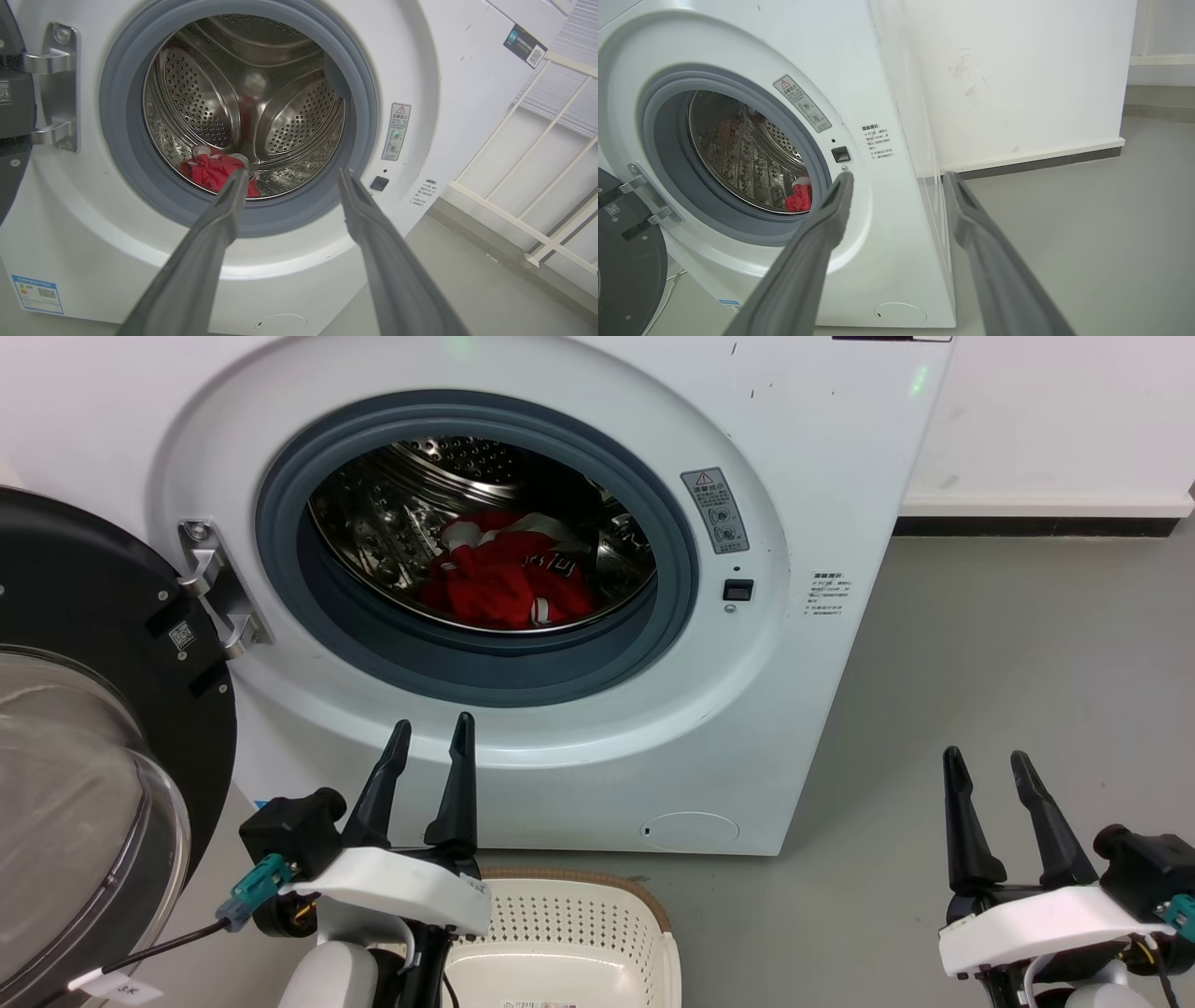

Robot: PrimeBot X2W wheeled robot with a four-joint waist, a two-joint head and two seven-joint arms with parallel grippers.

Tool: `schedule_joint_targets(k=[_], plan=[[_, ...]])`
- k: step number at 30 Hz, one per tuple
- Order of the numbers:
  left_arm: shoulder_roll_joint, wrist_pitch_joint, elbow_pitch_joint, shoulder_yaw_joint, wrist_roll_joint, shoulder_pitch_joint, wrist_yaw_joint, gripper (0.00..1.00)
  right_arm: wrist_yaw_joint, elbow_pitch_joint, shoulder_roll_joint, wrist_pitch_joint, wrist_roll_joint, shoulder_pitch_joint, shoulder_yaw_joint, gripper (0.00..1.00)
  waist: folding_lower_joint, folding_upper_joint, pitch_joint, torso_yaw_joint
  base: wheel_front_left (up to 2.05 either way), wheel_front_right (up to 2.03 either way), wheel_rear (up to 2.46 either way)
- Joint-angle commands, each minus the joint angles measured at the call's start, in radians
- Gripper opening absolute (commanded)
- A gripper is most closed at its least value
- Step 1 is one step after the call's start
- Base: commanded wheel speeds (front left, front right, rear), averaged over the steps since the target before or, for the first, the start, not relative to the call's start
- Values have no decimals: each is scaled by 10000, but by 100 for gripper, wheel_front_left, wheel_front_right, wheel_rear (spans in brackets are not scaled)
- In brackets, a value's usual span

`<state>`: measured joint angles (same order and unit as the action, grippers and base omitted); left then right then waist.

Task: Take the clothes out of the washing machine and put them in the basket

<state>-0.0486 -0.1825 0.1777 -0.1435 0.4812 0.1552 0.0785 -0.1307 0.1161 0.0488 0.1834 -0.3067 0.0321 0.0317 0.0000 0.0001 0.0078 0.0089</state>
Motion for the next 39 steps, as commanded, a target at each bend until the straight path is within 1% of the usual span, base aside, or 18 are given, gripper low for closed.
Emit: schedule_joint_targets(k=[1, 20, 39], plan=[[-23, -90, -36, -36, -233, 213, -42, 100, 0, -43, 28, 80, 286, -57, -8, 100, 0, -1, -3, -1, 0, 0, 0], [-24, -494, 287, -302, -1806, 232, -224, 100, 1, 221, 26, 485, 2095, -63, 29, 100, 0, -1, -21, 58, 0, 0, 0], [-25, -816, 586, -581, -2900, 213, -453, 100, 1, 605, 24, 823, 3345, 32, 116, 100, 0, -1, -30, 135, 0, 0, 0]])
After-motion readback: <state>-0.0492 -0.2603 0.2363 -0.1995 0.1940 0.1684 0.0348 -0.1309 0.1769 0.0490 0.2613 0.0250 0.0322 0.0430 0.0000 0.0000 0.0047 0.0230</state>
